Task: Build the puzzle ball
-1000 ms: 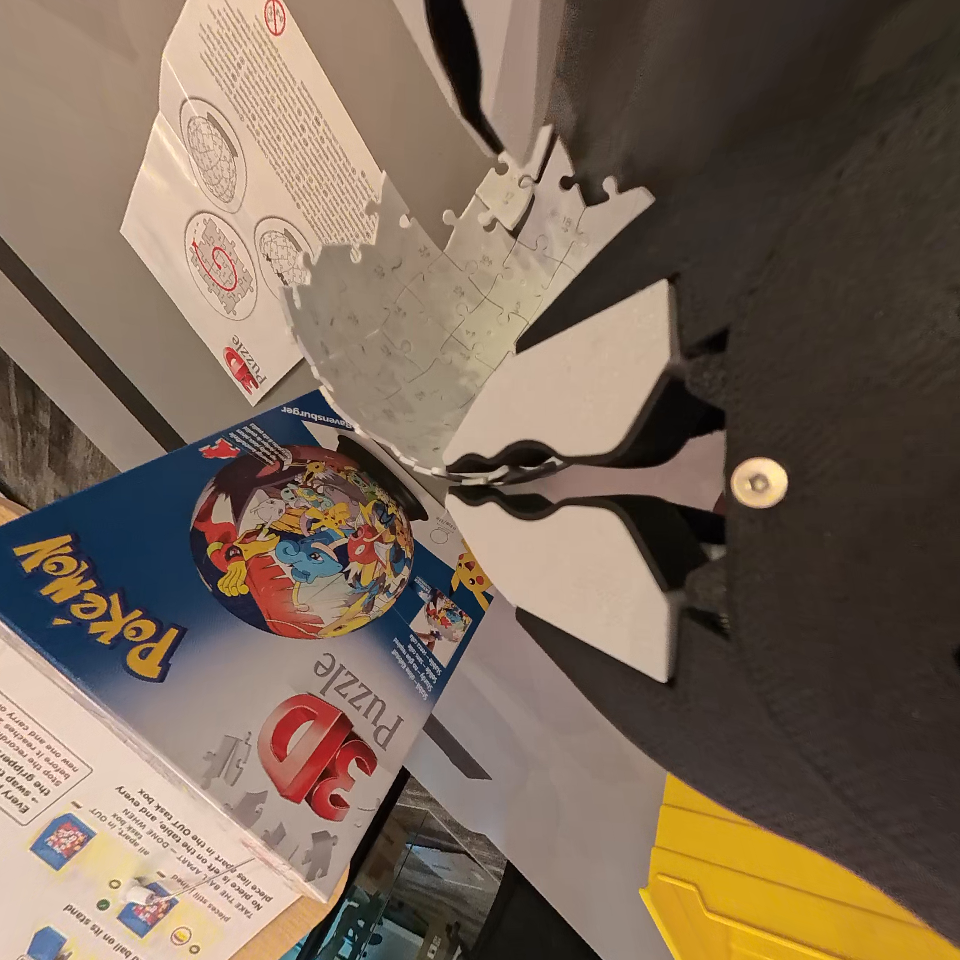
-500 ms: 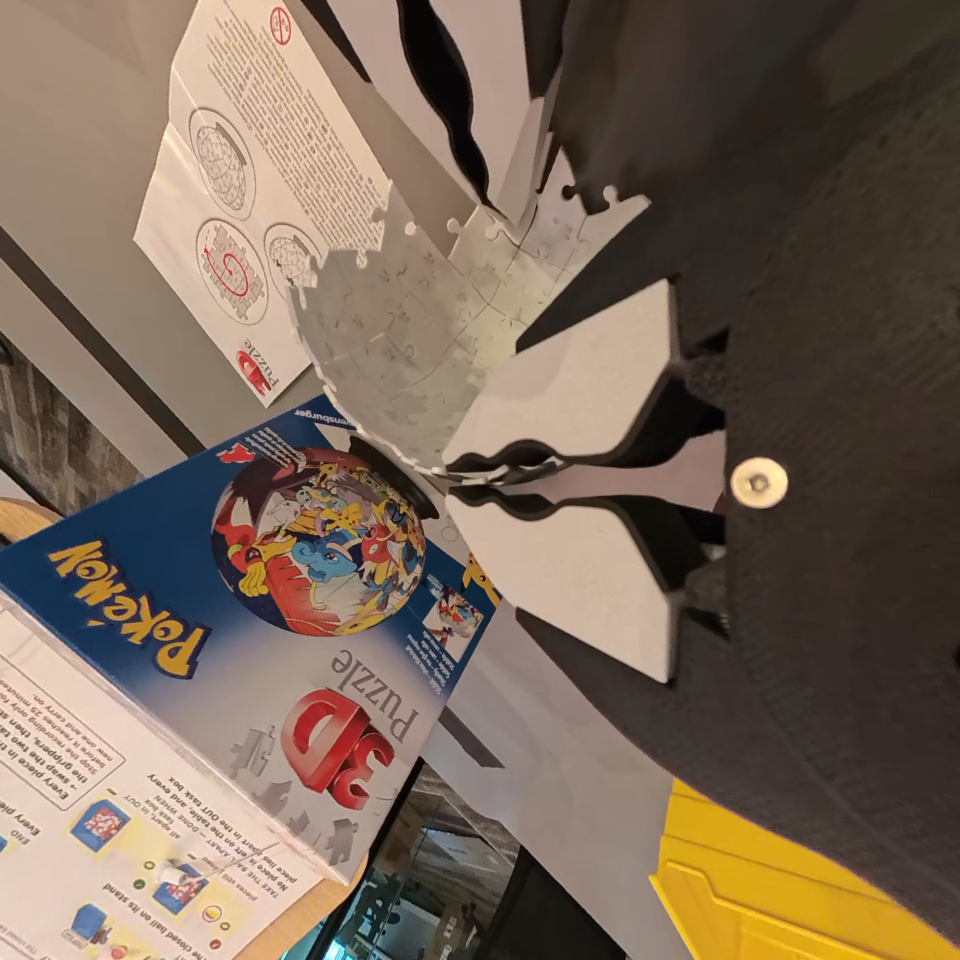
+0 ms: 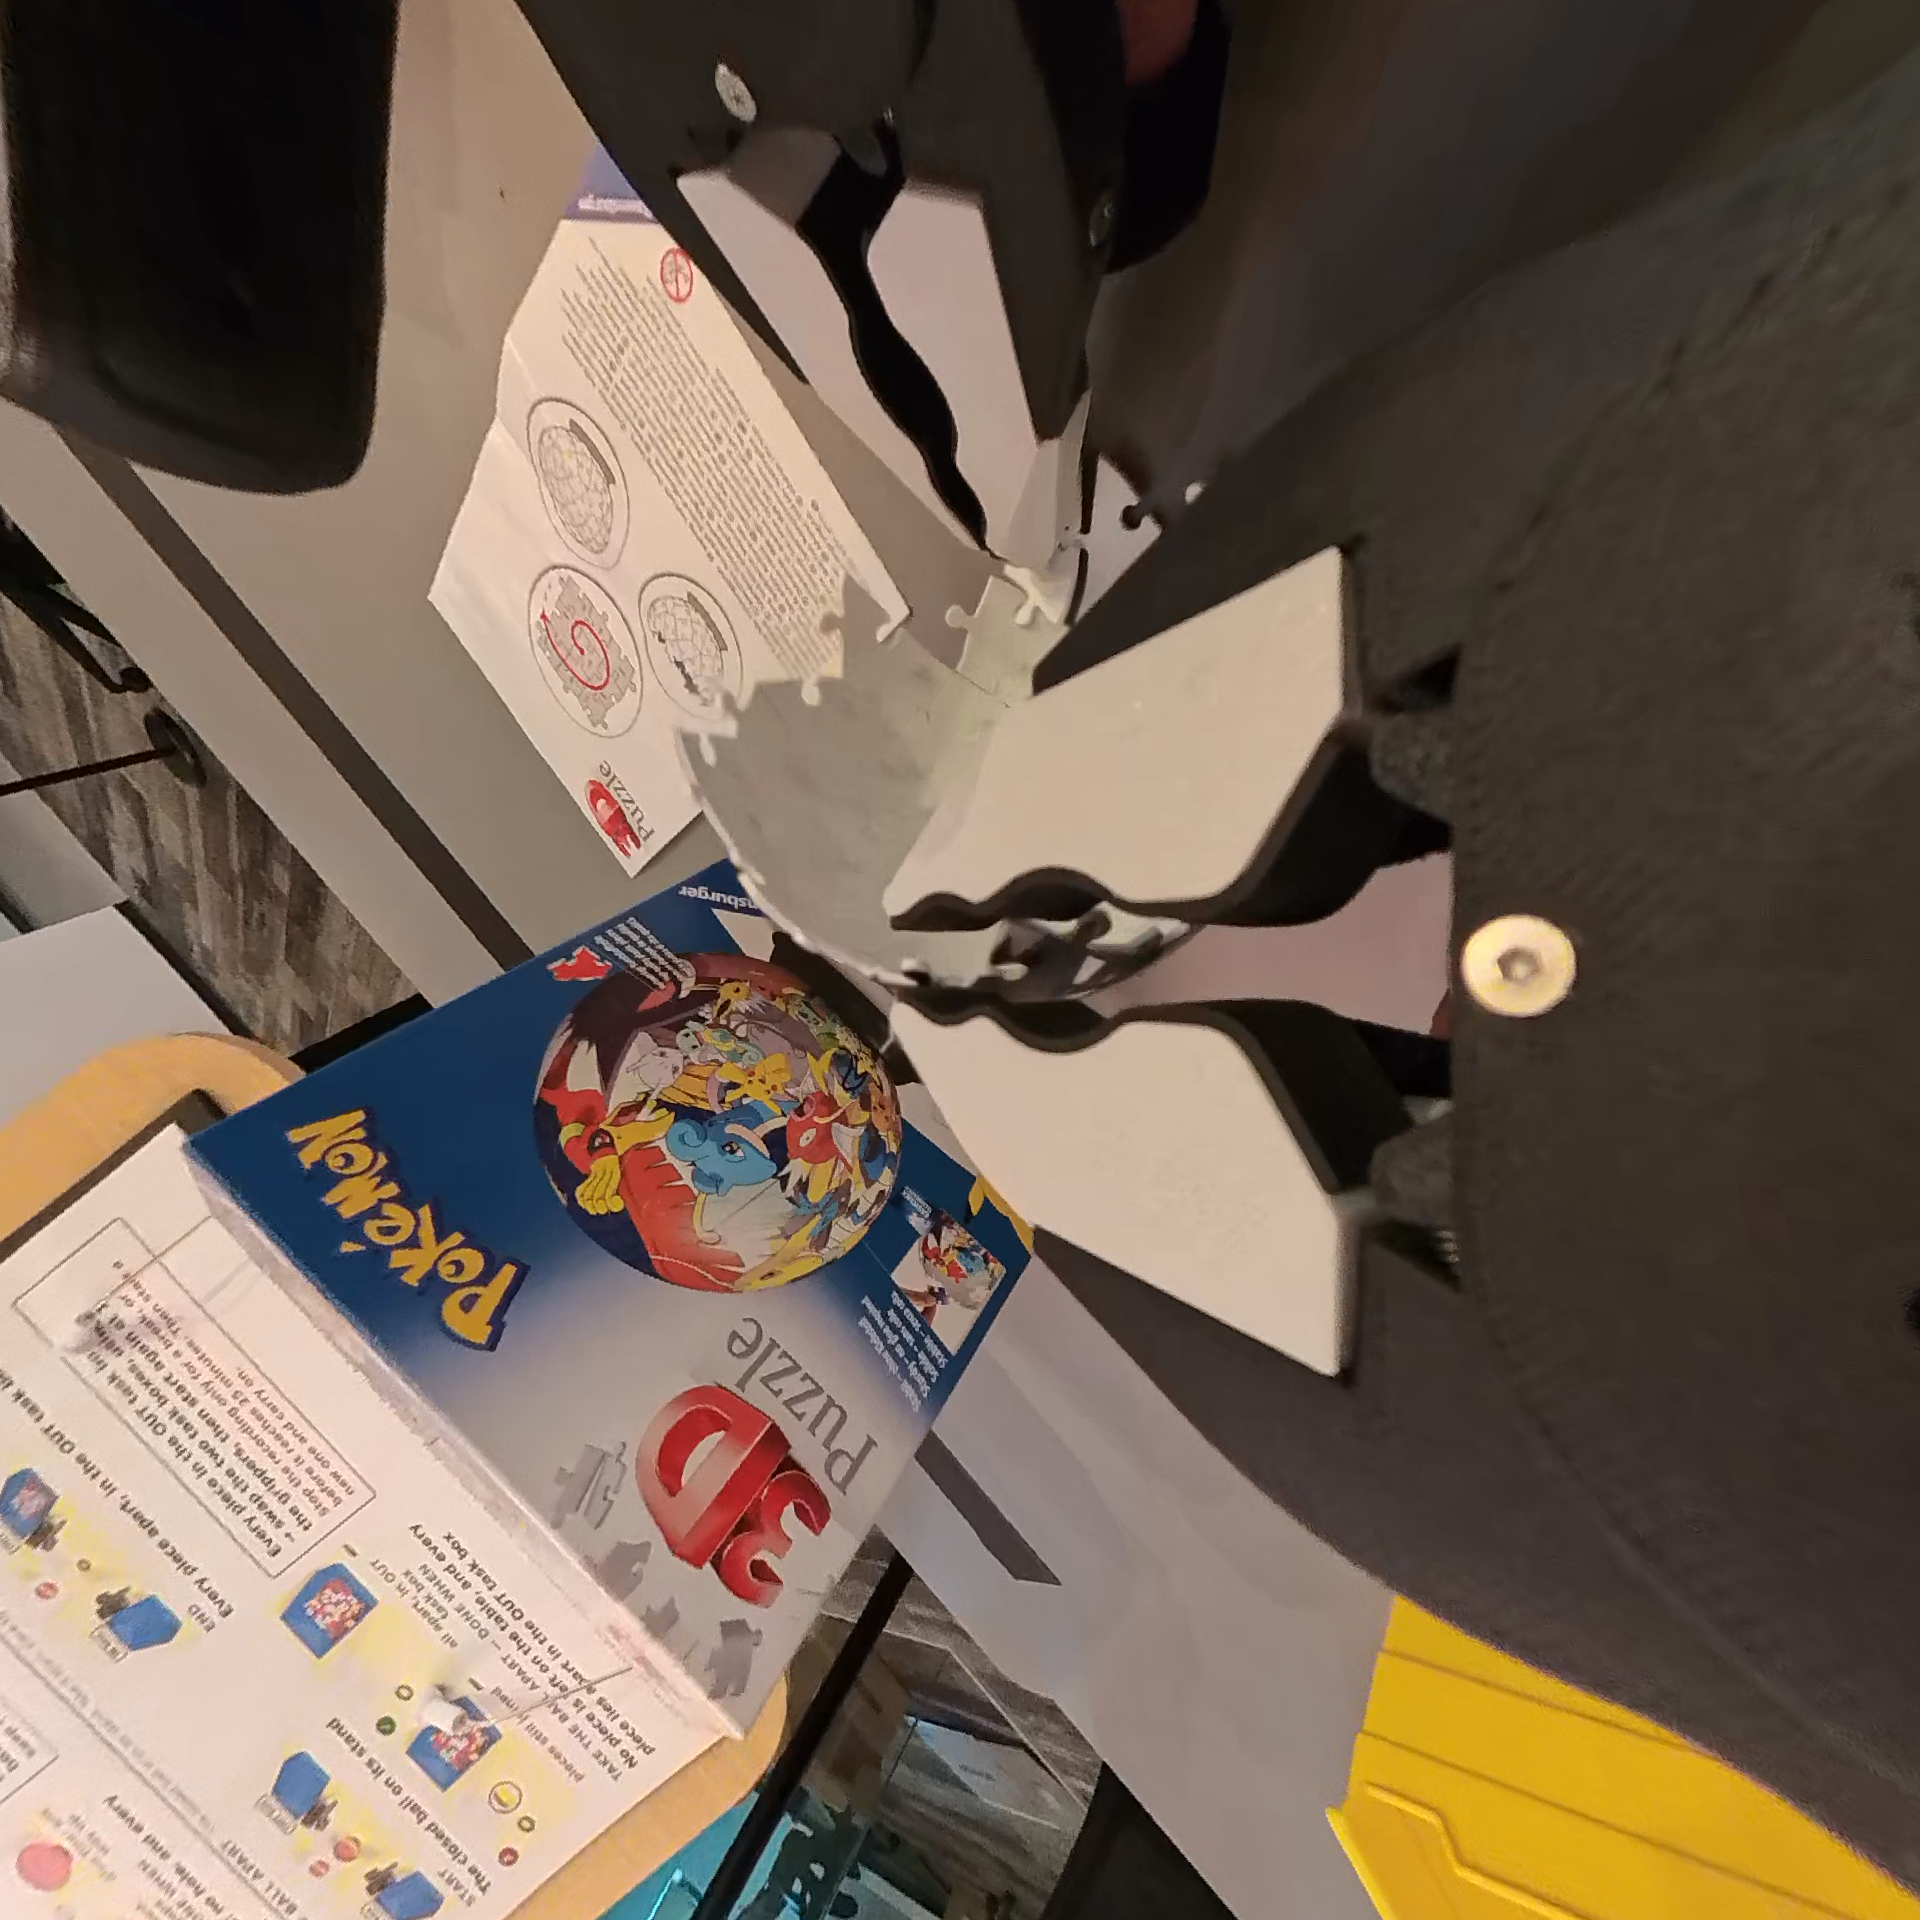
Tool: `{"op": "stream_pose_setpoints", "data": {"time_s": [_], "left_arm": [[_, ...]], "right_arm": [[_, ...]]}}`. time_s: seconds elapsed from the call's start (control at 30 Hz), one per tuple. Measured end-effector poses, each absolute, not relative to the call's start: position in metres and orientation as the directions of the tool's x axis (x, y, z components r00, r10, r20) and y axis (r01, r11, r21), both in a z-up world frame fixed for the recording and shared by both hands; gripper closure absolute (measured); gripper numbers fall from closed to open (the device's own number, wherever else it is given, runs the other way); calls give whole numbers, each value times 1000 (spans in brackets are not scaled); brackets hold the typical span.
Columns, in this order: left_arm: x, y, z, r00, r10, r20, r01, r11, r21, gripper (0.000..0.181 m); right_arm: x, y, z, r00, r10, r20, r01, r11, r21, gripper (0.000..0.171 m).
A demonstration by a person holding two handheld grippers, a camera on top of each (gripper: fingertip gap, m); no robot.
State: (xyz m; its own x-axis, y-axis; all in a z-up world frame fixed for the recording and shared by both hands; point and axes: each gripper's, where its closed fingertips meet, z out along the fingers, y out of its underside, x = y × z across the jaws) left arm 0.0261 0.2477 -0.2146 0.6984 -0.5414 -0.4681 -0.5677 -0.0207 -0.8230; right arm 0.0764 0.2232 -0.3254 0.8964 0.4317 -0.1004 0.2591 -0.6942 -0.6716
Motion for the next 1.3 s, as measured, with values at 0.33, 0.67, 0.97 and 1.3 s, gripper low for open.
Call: {"op": "stream_pose_setpoints", "data": {"time_s": [0.33, 0.67, 0.97, 1.3], "left_arm": [[22, 249, -214, 712, -544, -445, -546, -30, -837, 173], [14, 244, -225, 676, -591, -439, -570, -42, -821, 174], [-20, 256, -246, 588, -711, -385, -630, -103, -770, 163], [-19, 257, -261, 535, -753, -384, -646, -72, -760, 162]], "right_arm": [[69, 226, -325, 880, 470, -61, 313, -672, -671, 171], [71, 226, -314, 868, 495, -47, 323, -633, -704, 171], [67, 240, -293, 832, 543, -111, 297, -606, -738, 170], [41, 240, -316, 661, 747, -65, 492, -498, -714, 145]]}}
